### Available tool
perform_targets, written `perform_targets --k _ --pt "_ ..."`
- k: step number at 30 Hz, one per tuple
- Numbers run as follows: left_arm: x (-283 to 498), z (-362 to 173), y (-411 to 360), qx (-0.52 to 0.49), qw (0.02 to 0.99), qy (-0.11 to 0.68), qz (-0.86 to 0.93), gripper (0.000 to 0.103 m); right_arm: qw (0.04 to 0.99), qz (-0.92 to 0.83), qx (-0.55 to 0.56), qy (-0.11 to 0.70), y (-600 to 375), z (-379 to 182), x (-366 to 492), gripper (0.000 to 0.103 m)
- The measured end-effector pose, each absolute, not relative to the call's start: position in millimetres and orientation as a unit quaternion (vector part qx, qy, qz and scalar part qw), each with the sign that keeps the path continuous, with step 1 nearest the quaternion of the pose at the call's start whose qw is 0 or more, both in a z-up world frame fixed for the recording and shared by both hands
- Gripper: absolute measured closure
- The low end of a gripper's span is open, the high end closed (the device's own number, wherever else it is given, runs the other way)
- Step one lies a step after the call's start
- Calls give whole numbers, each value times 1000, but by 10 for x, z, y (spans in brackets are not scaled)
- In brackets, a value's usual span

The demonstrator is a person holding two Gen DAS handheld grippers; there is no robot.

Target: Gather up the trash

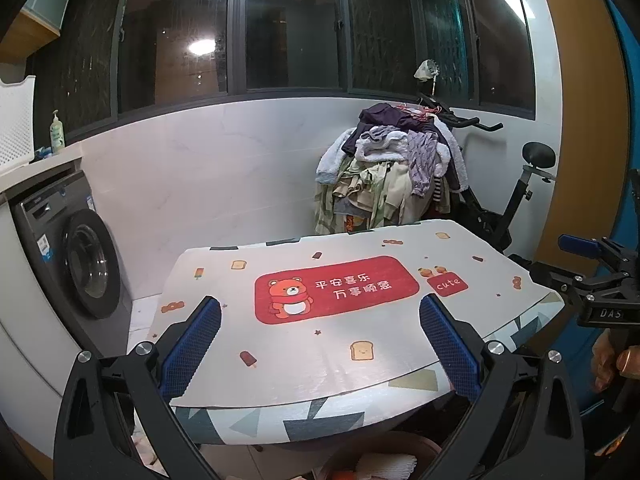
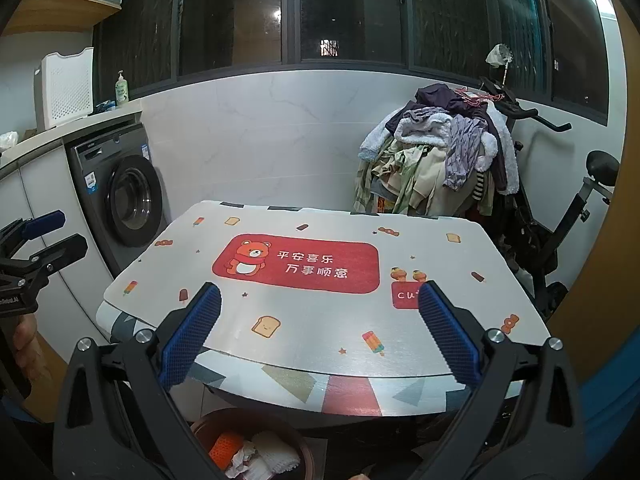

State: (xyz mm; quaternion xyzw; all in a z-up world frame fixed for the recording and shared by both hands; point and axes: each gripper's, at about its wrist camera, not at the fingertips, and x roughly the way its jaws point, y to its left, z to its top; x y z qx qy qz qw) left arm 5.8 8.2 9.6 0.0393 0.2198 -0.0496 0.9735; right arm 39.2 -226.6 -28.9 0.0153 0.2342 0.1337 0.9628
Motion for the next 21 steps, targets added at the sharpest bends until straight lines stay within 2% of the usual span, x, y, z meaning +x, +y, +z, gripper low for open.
perform_targets --k 21 --pt "48 103 67 45 972 223 -50 6 963 131 2 236 -2270 -273 369 6"
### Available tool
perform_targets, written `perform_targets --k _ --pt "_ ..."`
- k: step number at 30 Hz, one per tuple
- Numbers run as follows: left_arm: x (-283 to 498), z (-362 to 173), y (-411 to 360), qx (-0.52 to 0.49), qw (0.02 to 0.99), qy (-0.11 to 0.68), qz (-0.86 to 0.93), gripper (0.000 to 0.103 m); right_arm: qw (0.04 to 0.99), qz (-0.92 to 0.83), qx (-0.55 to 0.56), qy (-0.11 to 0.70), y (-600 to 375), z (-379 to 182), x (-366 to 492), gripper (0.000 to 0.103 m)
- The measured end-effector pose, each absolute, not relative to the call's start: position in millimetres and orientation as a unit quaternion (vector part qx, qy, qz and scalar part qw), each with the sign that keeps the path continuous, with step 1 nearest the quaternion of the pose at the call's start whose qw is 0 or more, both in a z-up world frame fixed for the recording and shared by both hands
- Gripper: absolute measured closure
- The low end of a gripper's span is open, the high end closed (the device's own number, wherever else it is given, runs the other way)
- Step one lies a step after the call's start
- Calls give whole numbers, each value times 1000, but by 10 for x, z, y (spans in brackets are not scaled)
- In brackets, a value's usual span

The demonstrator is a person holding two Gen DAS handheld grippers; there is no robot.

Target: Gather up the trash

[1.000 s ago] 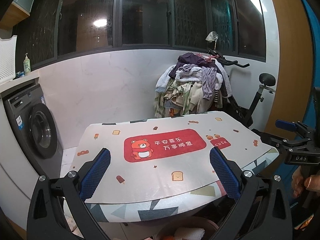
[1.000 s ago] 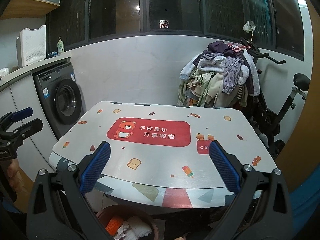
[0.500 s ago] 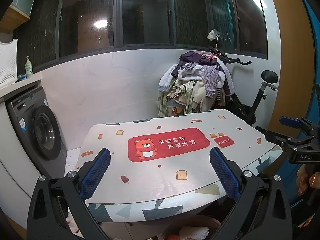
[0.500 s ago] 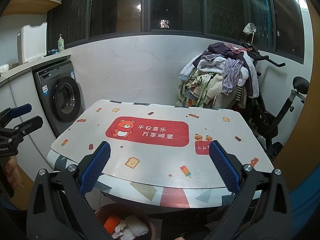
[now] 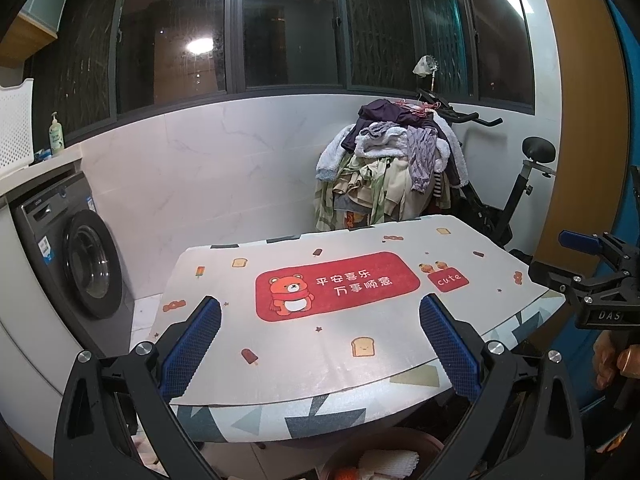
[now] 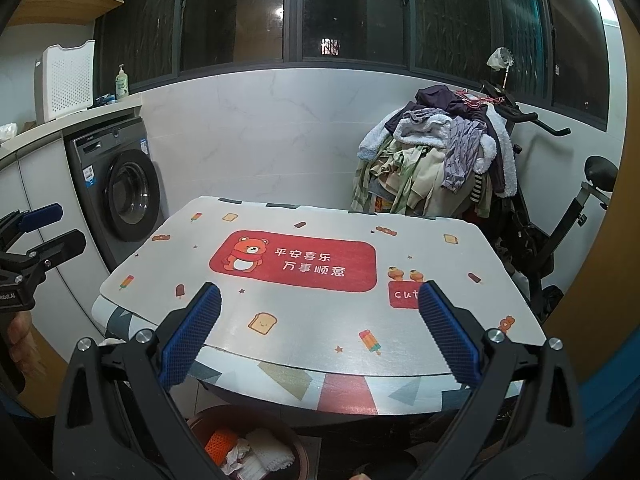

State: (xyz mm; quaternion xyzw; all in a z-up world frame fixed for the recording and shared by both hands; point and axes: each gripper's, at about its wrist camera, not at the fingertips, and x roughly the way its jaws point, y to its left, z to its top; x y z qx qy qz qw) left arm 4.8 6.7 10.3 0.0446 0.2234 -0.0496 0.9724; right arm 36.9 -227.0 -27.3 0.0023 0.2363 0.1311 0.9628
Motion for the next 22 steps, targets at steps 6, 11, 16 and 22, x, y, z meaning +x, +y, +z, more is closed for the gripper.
perform_targets --k 6,11,16,22 --pt "54 99 68 44 973 223 -50 6 963 131 1 236 -2268 -277 372 6" --pt "32 76 71 47 973 220 -49 6 963 132 2 236 -2270 -276 372 6" --pt "38 70 78 50 973 222 -47 6 963 132 2 236 -2269 -276 372 6" --pt "48 64 111 41 972 226 -55 6 963 131 3 237 -2269 -283 372 6"
